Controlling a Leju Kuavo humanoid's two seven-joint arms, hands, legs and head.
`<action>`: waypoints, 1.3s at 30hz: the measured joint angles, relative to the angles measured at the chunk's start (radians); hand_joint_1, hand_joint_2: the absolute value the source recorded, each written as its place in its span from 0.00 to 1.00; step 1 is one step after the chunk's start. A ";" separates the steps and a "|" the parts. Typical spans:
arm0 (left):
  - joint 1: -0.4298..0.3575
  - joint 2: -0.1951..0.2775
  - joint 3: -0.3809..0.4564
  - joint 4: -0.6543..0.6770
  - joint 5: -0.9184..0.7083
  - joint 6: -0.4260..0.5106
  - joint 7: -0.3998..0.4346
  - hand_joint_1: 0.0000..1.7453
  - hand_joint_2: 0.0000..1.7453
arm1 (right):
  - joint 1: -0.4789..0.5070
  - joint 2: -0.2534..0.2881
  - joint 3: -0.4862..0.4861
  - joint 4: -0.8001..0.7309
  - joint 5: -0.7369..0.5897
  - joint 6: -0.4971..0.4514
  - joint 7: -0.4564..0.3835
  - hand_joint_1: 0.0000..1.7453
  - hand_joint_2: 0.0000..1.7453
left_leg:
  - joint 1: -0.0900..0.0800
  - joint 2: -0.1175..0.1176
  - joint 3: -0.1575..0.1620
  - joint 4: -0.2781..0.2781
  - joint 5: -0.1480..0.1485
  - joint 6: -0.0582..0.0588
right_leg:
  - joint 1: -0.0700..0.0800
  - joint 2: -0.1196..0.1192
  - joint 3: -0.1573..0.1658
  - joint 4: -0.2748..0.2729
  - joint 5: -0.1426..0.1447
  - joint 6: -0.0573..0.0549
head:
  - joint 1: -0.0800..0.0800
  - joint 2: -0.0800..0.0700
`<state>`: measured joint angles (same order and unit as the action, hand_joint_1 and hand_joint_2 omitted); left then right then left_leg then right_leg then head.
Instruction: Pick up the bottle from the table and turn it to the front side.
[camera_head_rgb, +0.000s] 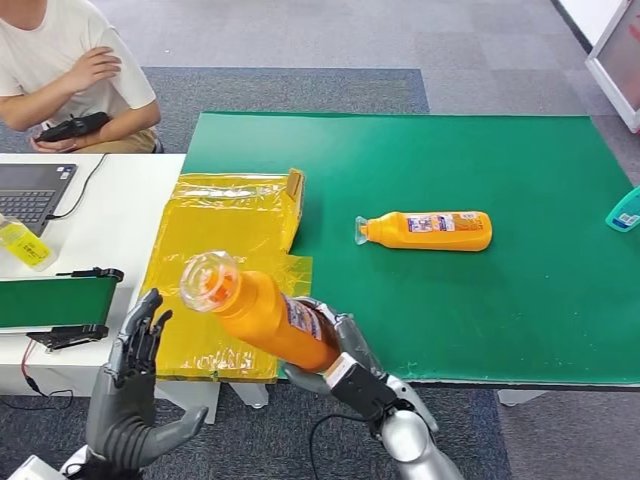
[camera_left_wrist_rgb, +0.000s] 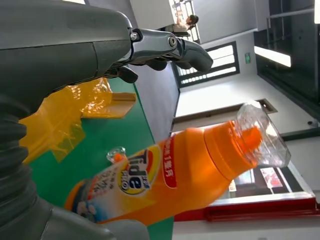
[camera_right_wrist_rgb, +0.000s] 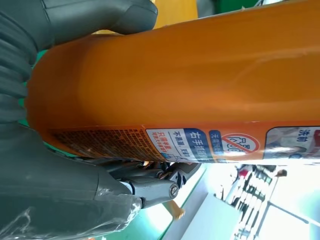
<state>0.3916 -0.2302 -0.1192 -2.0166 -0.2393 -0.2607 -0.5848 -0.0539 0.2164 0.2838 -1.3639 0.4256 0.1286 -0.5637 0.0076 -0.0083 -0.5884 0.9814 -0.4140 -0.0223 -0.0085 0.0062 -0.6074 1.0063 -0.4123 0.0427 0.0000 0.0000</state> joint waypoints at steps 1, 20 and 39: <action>-0.010 0.012 -0.021 0.008 -0.001 0.013 0.008 0.00 1.00 | -0.001 0.003 0.011 0.006 0.001 0.003 0.000 1.00 1.00 | 0.000 0.000 0.000 0.000 0.000 0.000 | 0.000 0.000 0.000 0.000 0.000 0.000 | 0.000 0.000; -0.094 0.102 -0.128 0.091 0.017 0.045 0.036 0.00 1.00 | -0.051 0.042 0.099 0.140 0.001 0.008 -0.006 1.00 1.00 | 0.000 0.000 0.000 0.000 0.001 -0.001 | 0.000 0.000 0.000 0.000 0.000 0.000 | 0.000 0.000; -0.095 0.086 -0.136 0.156 0.181 0.049 0.104 0.00 1.00 | -0.075 0.041 0.188 0.177 0.078 -0.100 -0.014 1.00 1.00 | 0.000 0.000 0.000 0.000 0.001 -0.001 | 0.000 0.000 0.000 0.000 0.000 0.000 | 0.000 0.000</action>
<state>0.2969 -0.1445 -0.2550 -1.8604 -0.0579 -0.2119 -0.4810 -0.1292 0.2574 0.4714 -1.1872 0.5039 0.0284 -0.5781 0.0076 -0.0082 -0.5885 0.9814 -0.4134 -0.0233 -0.0083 0.0063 -0.6076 1.0065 -0.4120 0.0423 -0.0001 0.0000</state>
